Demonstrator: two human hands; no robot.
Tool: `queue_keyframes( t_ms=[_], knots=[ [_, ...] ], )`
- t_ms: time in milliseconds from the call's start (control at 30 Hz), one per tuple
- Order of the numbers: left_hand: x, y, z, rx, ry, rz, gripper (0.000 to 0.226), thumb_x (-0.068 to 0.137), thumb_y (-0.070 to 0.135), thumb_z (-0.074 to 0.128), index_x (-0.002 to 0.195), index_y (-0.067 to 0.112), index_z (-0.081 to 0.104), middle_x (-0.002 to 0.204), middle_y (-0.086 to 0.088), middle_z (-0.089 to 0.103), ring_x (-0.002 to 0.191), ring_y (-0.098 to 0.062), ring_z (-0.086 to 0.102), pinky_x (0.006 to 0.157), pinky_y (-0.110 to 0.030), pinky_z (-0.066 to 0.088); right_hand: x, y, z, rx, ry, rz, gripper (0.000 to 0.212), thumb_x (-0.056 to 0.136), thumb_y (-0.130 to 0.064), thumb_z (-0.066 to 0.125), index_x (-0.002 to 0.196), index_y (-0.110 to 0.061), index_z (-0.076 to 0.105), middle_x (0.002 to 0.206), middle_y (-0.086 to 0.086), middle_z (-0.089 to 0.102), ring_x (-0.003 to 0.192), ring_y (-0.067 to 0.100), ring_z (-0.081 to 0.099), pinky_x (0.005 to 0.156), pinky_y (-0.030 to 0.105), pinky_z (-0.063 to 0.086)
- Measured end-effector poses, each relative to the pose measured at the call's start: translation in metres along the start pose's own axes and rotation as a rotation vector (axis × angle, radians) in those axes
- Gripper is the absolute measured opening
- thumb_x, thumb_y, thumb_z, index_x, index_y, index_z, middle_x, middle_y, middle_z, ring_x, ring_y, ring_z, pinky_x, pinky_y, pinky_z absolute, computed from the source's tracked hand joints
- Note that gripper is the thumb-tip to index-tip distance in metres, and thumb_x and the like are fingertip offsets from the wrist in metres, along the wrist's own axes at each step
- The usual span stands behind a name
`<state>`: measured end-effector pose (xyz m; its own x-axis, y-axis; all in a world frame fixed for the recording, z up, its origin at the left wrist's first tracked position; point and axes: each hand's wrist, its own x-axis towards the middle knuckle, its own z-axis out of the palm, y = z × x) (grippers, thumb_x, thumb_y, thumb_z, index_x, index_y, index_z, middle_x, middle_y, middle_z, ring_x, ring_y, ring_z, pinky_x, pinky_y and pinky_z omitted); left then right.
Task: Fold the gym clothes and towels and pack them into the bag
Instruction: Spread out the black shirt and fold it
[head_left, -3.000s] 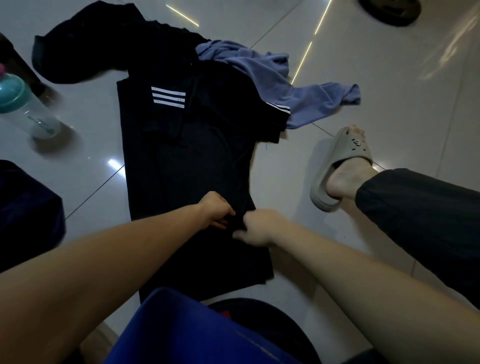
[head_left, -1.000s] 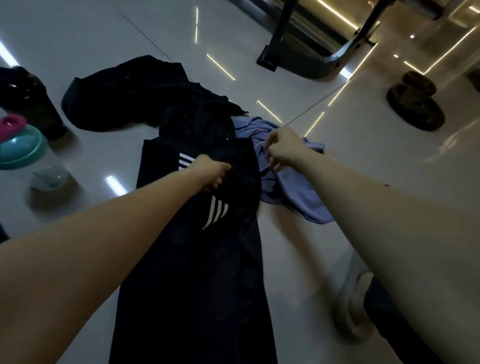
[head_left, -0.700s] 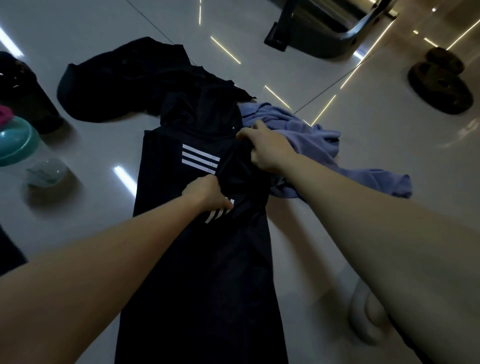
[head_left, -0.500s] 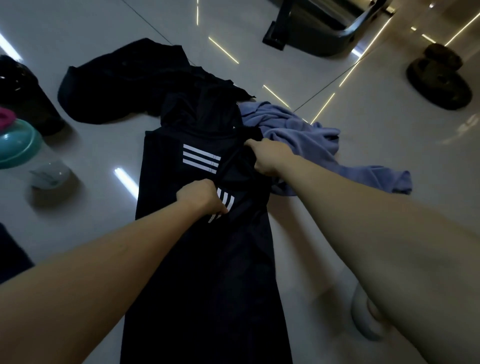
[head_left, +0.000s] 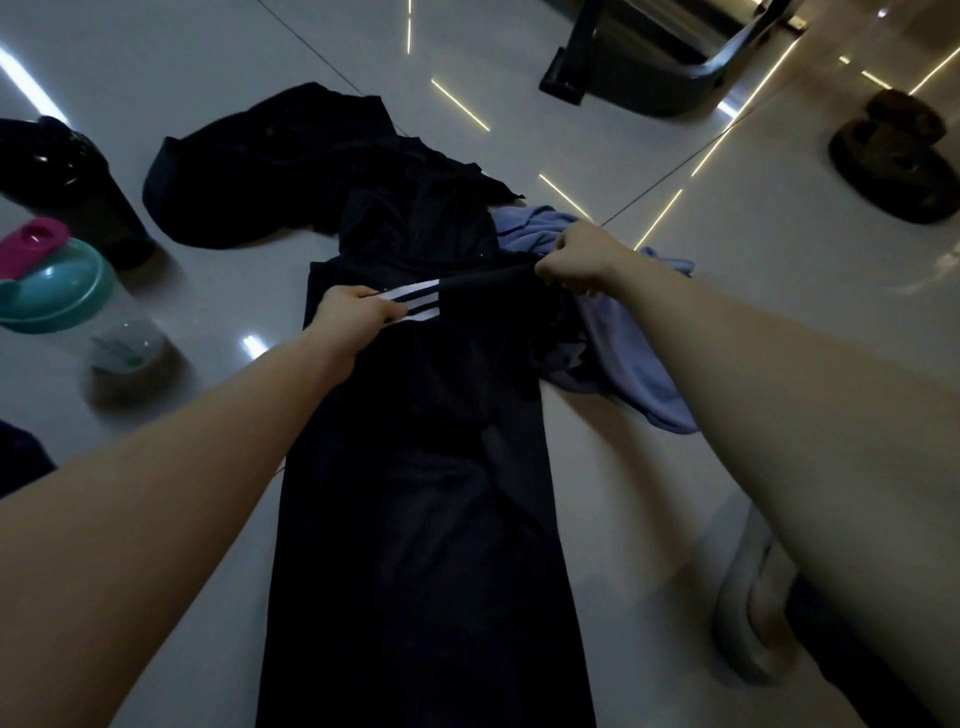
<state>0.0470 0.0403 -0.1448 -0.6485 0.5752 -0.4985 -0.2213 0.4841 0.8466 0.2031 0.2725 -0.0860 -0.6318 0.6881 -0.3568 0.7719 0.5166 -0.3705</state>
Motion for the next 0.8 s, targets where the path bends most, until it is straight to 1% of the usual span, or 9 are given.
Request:
queue_keyframes(
  t_ms=[100,167,267,367,467,533,633,700,800],
  knots=[
    [0.001,-0.012,-0.001,-0.086,0.085,-0.006,0.011,0.087,0.012,0.07,0.098,0.013,0.069,0.097,-0.012,0.071,0.085,-0.027,0.071,0.079,-0.038,0.061,0.005,0.002,0.002,0.02,-0.051,-0.012,0.01,0.075,-0.015,0.062,0.066,-0.011,0.058,0.056,0.007,0.058,0.048,0.022,0.048,0.05,0.028,0.041],
    [0.001,-0.021,0.0,-0.082,0.149,0.016,0.008,0.09,0.011,0.065,0.09,0.019,0.066,0.089,-0.005,0.068,0.077,-0.021,0.066,0.07,-0.031,0.056,0.01,0.002,0.005,-0.021,-0.039,-0.078,0.01,0.069,-0.017,0.065,0.064,-0.014,0.057,0.058,0.006,0.052,0.053,0.021,0.046,0.052,0.032,0.038],
    [0.002,-0.033,-0.001,-0.039,0.234,0.047,0.016,0.091,0.011,0.062,0.084,0.026,0.062,0.083,0.001,0.064,0.073,-0.016,0.062,0.068,-0.029,0.053,0.014,-0.002,0.011,-0.223,0.026,-0.184,0.015,0.068,-0.011,0.062,0.063,-0.013,0.048,0.065,0.007,0.041,0.061,0.021,0.037,0.058,0.035,0.031],
    [0.005,-0.037,-0.004,-0.024,0.231,0.029,0.013,0.091,0.01,0.062,0.088,0.022,0.064,0.086,0.0,0.066,0.075,-0.017,0.064,0.068,-0.03,0.055,0.013,-0.008,0.016,-0.355,0.121,-0.256,0.026,0.066,-0.004,0.055,0.057,-0.014,0.034,0.066,0.011,0.031,0.06,0.023,0.027,0.054,0.036,0.023],
    [0.005,-0.037,-0.004,-0.027,0.188,0.01,0.009,0.093,0.008,0.063,0.093,0.017,0.066,0.088,-0.003,0.067,0.075,-0.017,0.066,0.064,-0.028,0.056,0.014,-0.011,0.021,-0.326,0.118,-0.288,0.03,0.063,-0.006,0.055,0.054,-0.015,0.028,0.063,0.01,0.029,0.058,0.023,0.024,0.052,0.036,0.02],
    [0.006,-0.038,-0.005,-0.017,0.181,0.006,0.008,0.093,0.009,0.064,0.092,0.017,0.066,0.09,-0.005,0.069,0.079,-0.021,0.068,0.07,-0.033,0.06,0.014,-0.011,0.021,-0.304,0.077,-0.275,0.035,0.066,-0.007,0.057,0.053,-0.015,0.026,0.061,0.01,0.028,0.059,0.024,0.023,0.052,0.036,0.018],
    [0.007,-0.04,-0.007,-0.005,0.186,0.006,0.008,0.092,0.011,0.064,0.092,0.018,0.066,0.093,-0.006,0.07,0.086,-0.025,0.07,0.081,-0.04,0.061,0.013,-0.012,0.018,-0.442,-0.003,-0.19,0.034,0.082,-0.016,0.059,0.056,-0.015,0.037,0.061,0.006,0.041,0.063,0.026,0.04,0.056,0.034,0.029],
    [0.007,-0.042,-0.007,-0.002,0.183,0.005,0.007,0.092,0.013,0.064,0.092,0.02,0.067,0.092,-0.006,0.07,0.087,-0.025,0.07,0.084,-0.042,0.061,0.015,-0.012,0.017,-0.516,-0.02,-0.165,0.027,0.09,-0.023,0.056,0.065,-0.017,0.053,0.075,0.006,0.057,0.077,0.028,0.053,0.066,0.034,0.039],
    [0.007,-0.044,-0.005,-0.011,0.174,-0.001,0.008,0.091,0.013,0.064,0.092,0.02,0.067,0.091,-0.005,0.07,0.088,-0.026,0.071,0.083,-0.042,0.062,0.017,-0.013,0.017,-0.584,0.062,-0.229,0.02,0.087,-0.023,0.057,0.077,-0.009,0.066,0.085,0.012,0.066,0.082,0.033,0.062,0.063,0.035,0.044]
  ],
)
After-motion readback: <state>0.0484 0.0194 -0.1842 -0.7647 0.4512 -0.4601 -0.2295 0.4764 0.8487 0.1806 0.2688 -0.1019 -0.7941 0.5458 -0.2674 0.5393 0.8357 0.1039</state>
